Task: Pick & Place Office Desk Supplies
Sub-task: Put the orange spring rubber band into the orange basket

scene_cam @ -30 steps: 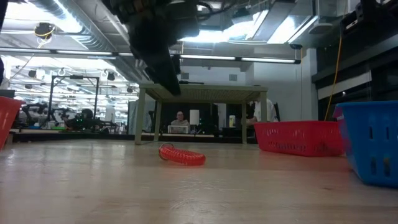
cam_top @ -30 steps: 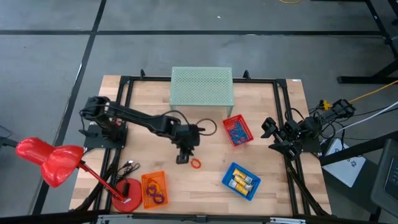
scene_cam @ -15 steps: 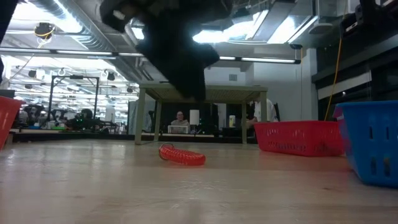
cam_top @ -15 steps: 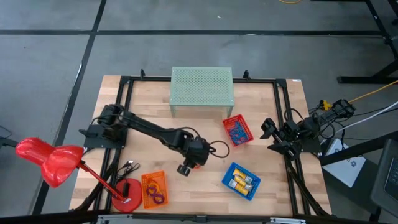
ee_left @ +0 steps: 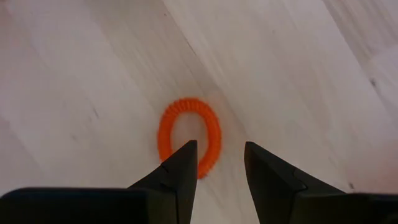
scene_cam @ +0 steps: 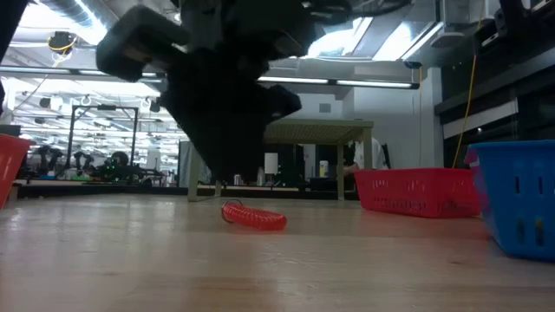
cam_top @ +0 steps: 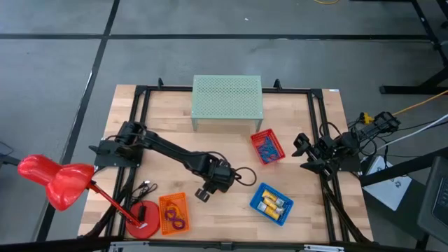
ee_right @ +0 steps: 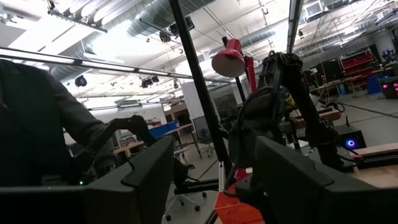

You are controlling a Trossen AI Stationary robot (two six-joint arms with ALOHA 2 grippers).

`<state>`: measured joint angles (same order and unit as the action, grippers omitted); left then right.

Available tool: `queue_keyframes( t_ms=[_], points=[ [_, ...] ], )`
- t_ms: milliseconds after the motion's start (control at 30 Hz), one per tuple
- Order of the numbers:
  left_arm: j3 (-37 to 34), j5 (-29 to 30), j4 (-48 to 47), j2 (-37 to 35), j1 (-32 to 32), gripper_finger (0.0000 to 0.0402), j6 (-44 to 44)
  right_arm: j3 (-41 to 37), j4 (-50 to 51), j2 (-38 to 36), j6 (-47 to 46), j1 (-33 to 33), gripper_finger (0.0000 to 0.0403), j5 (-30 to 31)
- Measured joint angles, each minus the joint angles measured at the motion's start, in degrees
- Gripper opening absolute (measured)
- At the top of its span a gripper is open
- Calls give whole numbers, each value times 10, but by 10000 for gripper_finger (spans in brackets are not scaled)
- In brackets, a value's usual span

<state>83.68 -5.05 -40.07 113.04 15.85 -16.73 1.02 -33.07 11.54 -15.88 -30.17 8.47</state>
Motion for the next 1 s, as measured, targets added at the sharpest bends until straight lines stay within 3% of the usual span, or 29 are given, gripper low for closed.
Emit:
queue_keyframes(
  t_ms=[633, 1000],
  points=[
    [-19, -3, 10, 33, -2, 124, -17, 0, 5, 0, 0, 0, 229, 16],
    [-29, 4, 20, 32, -6, 57, -1, 0, 5, 0, 3, 0, 229, 27]
  ],
)
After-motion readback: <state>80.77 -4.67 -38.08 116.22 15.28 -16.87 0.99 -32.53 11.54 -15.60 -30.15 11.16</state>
